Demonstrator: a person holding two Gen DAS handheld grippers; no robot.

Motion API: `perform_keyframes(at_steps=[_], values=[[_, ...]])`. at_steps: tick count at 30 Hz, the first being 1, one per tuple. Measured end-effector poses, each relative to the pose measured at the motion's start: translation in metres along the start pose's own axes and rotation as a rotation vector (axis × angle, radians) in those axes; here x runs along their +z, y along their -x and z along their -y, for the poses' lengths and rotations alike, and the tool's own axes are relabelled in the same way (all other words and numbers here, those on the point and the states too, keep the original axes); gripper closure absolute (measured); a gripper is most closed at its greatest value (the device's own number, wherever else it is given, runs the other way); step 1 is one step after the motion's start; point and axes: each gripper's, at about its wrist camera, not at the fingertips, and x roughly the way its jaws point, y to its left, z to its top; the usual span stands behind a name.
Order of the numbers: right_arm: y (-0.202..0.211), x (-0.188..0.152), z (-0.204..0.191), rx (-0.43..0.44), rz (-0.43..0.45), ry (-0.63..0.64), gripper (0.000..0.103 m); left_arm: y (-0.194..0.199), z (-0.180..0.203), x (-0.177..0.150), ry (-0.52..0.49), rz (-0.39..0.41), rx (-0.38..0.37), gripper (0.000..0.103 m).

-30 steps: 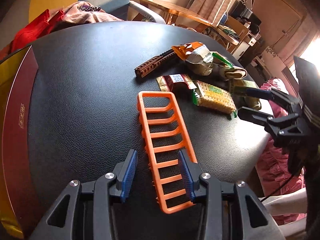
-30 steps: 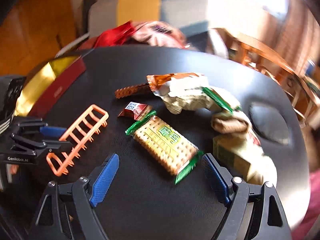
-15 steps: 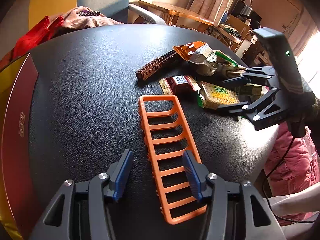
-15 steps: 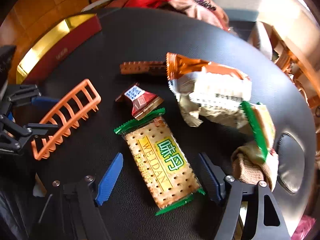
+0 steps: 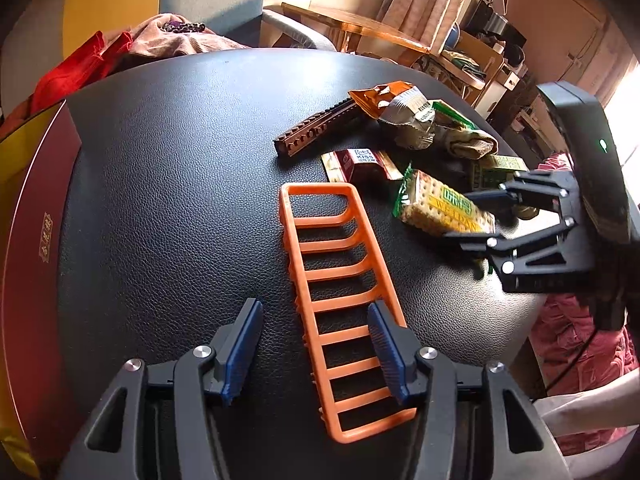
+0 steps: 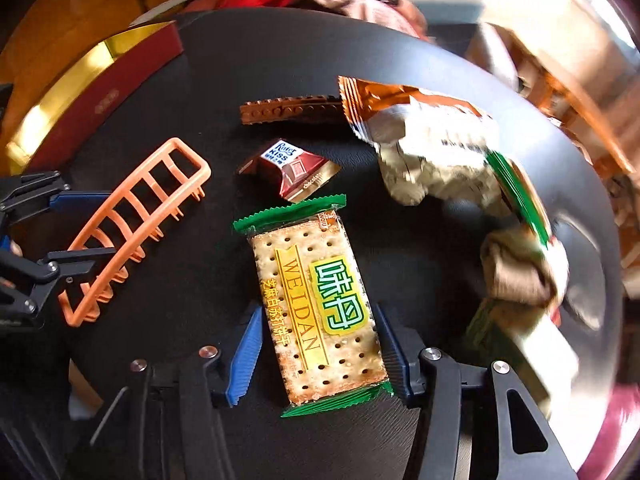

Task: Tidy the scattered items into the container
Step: 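Carry the orange rack toward the gold tray while the right tool grasps the WEIDAN cracker pack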

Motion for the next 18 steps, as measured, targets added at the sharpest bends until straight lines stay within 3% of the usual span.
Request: perform_keyframes(at_steps=[4,8,11,14,18], values=[[0.015,-0.017,-0.012,-0.002,0.032,-0.121,0.048,0.002,-0.002,0.002,0.019,-0.016,-0.001,0.053],[0.028,-0.031,-0.012,0.003,0.073,-0.243,0.047,0.002,-0.006,0.002,0.020,-0.028,0.039,0.082],[0.036,-0.035,-0.015,-0.004,0.087,-0.282,0.040,0.004,-0.003,0.003,-0.006,-0.030,0.044,0.094],[0.042,-0.034,-0.023,-0.016,0.082,-0.263,0.030,0.002,0.006,0.001,-0.040,-0.026,0.063,0.098],[0.053,-0.035,-0.026,-0.025,0.085,-0.256,0.032,0.004,0.004,0.000,-0.024,-0.021,0.041,0.098]])
